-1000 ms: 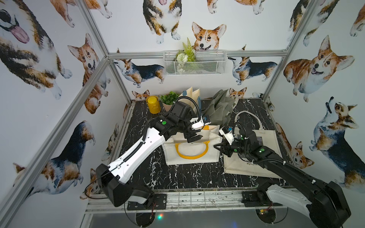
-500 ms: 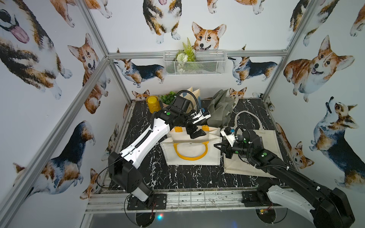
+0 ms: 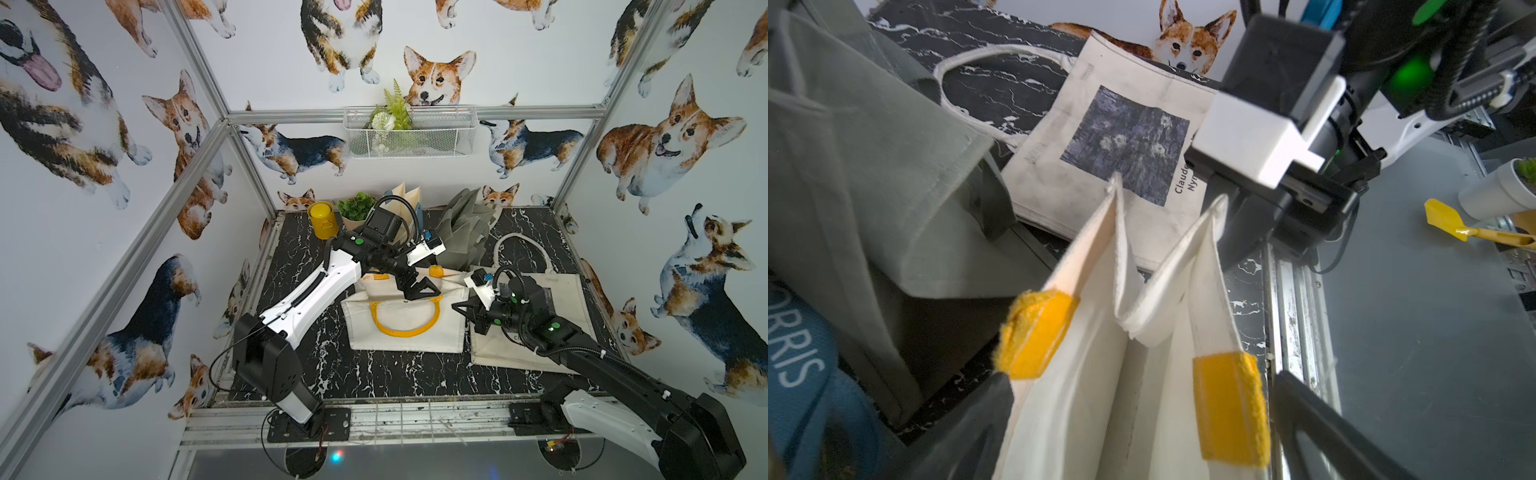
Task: Put away the canvas bag
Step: Pick up the canvas bag from the center of the board.
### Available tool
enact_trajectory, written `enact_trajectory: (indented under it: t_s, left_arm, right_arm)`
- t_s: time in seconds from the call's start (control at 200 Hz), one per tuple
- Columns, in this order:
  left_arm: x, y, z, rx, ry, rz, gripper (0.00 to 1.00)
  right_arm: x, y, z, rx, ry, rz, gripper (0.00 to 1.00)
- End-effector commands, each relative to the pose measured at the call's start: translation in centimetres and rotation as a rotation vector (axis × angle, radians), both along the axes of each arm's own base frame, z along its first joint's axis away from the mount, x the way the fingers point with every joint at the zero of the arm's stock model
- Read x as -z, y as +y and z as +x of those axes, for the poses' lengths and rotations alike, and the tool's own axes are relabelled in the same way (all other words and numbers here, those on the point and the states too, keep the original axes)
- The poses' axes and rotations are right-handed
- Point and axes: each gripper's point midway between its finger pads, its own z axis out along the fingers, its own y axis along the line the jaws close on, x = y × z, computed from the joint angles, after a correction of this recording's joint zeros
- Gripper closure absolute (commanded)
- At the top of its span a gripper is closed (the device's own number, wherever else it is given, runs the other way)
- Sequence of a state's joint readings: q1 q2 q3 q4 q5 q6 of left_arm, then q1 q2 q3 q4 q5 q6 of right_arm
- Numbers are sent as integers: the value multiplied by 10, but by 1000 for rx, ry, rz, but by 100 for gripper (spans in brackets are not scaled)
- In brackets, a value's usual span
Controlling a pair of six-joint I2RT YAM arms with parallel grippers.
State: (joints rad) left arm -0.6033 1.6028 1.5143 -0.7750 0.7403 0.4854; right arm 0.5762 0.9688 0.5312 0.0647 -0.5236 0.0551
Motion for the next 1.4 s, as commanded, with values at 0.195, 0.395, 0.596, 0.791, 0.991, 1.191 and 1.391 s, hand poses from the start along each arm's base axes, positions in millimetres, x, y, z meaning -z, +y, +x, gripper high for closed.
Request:
enact_trajectory:
  t_s: [0.195,0.395,0.596,0.791,0.991,1.191,1.391]
  left_arm:
    - [-3,-4,-3,10,-33,-3,0]
    - [12,-5,-15,50,-101,69,1]
    - [1,-3,-4,16,-288,66,0]
    - [-10,-10,-4,40,-239,15,0]
    - [-4,-17,-8,84,-125,11,0]
    - [10,-18,-19,106,-4,3,0]
    - [17,-19,-22,111,41,3,0]
  right_arm:
    - [-6,4,0,-26,-48,15,96]
    - [-7,1,-1,-4,-56,14,93]
    - [-3,1,-11,-15,-65,1,93]
    - [11,-1,-17,-13,-91,-79,93]
    - [12,-3,-15,-1,-141,-99,93]
    - [2,-9,-9,54,-199,-82,93]
    - [-1,-12,-7,72,-223,-76,93]
